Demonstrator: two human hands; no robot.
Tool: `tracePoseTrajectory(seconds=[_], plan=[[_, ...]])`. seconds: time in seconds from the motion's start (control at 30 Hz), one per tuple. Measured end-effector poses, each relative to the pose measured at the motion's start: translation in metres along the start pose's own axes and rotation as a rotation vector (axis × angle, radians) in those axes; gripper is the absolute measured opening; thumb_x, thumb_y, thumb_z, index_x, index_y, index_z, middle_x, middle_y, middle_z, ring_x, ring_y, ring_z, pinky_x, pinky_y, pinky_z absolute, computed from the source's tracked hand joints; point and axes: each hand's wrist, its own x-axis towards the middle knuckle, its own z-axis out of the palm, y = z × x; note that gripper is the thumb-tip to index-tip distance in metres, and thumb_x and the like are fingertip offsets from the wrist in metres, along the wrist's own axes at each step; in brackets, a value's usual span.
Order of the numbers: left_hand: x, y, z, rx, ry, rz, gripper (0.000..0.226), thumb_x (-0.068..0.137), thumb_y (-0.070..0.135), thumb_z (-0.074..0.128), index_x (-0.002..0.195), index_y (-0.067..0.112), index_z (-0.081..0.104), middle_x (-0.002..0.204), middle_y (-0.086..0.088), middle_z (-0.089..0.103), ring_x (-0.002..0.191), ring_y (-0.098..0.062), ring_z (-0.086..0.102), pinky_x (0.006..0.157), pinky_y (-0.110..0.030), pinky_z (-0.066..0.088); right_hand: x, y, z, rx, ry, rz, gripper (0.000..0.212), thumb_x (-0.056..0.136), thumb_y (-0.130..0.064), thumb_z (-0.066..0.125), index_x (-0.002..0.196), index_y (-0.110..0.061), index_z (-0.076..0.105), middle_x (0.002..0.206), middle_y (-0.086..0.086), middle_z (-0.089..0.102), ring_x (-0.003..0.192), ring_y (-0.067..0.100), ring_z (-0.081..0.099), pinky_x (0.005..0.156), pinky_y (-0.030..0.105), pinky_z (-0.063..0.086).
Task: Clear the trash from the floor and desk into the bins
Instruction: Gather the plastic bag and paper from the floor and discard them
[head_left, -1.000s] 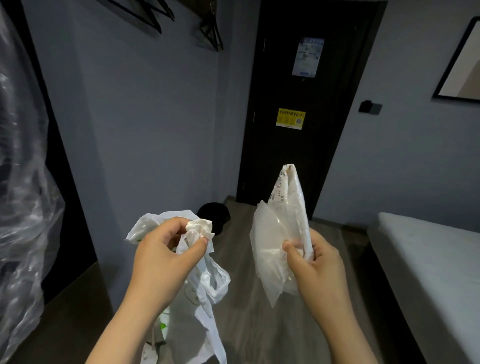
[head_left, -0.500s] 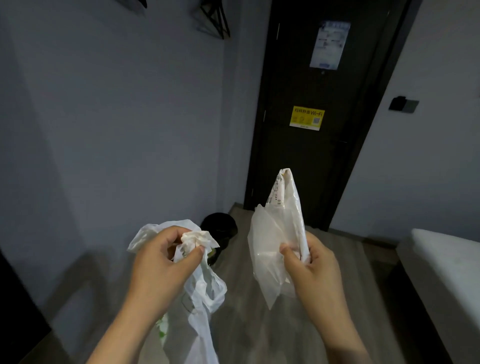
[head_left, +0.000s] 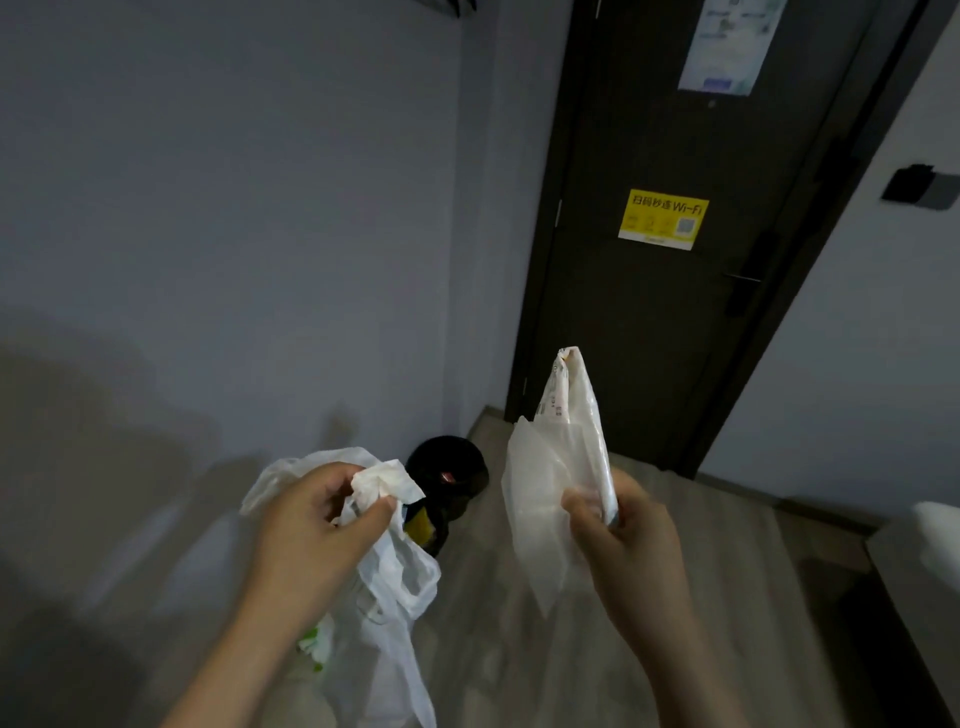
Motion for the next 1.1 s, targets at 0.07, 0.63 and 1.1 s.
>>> tracePoseTrajectory(seconds=[0.07, 0.63, 1.1], plan=[[0.030, -0.016, 0.011, 0.011, -0.002, -0.027, 0.016, 0.066, 0.041, 0.066, 0.079, 0.031, 0.069, 0.075, 0.002, 0.071, 0.069, -0.014, 0.066, 0.065, -0.037, 0.051, 0.029, 0.011, 0.009, -0.002, 0.004, 0.015, 0.022, 0.089, -0.014, 0.060, 0.085, -0.035, 0.060, 0.074, -0.006, 0.064, 0.071, 0.006, 0.063, 0.050, 0.015, 0.050], [0.316, -0.138, 0.080, 0.072, -0.007, -0.168, 0.014, 0.068, 0.035, 0.068, 0.077, 0.024, 0.068, 0.075, 0.008, 0.069, 0.069, -0.005, 0.063, 0.061, -0.023, 0.047, 0.303, 0.086, 0.115, -0.114, -0.162, 0.163, 0.018, 0.091, -0.016, 0.057, 0.099, -0.031, 0.061, 0.080, -0.002, 0.066, 0.070, 0.007, 0.063, 0.054, 0.015, 0.050], [0.480, -0.194, 0.172, 0.265, 0.038, -0.272, 0.015, 0.081, 0.012, 0.071, 0.071, 0.017, 0.062, 0.068, 0.001, 0.063, 0.063, -0.009, 0.058, 0.053, -0.005, 0.041, 0.526, 0.178, 0.139, -0.095, -0.374, 0.197, 0.024, 0.091, -0.016, 0.058, 0.106, -0.036, 0.055, 0.080, -0.007, 0.061, 0.069, -0.002, 0.061, 0.052, 0.014, 0.047]])
